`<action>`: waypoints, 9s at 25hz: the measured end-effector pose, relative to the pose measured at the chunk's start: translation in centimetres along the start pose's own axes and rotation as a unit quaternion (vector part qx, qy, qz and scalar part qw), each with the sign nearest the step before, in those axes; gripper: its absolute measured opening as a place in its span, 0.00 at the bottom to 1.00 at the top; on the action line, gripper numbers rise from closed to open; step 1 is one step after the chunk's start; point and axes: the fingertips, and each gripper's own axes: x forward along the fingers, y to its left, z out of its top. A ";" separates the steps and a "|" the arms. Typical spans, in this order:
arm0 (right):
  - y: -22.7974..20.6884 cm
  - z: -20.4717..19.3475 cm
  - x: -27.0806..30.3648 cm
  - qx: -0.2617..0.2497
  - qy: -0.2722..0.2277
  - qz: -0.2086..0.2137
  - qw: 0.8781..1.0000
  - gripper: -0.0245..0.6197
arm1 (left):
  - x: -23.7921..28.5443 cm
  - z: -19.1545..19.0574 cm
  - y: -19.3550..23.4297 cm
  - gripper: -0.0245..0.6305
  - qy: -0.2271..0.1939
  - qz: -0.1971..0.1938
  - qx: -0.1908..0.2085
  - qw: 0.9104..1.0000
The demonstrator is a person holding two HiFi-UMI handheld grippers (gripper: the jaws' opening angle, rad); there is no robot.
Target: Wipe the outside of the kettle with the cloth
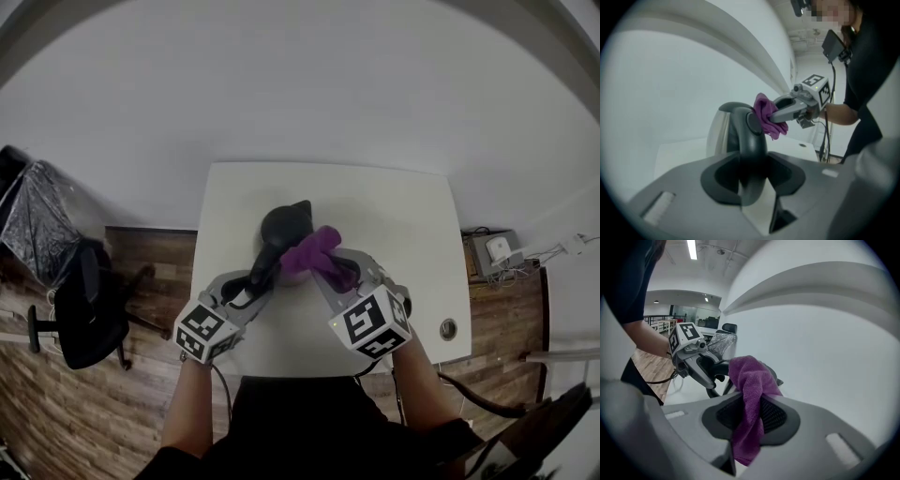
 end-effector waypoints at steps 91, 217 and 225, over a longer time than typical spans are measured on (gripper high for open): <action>0.8 -8.3 6.1 0.041 -0.007 0.171 0.984 0.18 | -0.1 -0.4 0.2 0.27 0.016 -0.033 0.003 0.999; -4.2 -14.2 7.2 0.182 -0.004 0.152 0.971 0.18 | -4.4 0.4 -7.8 0.44 -0.019 0.022 -0.063 0.998; -4.1 -14.1 6.2 0.190 -0.018 0.146 0.971 0.18 | 0.7 0.9 -7.8 0.46 -0.021 0.014 -0.099 0.995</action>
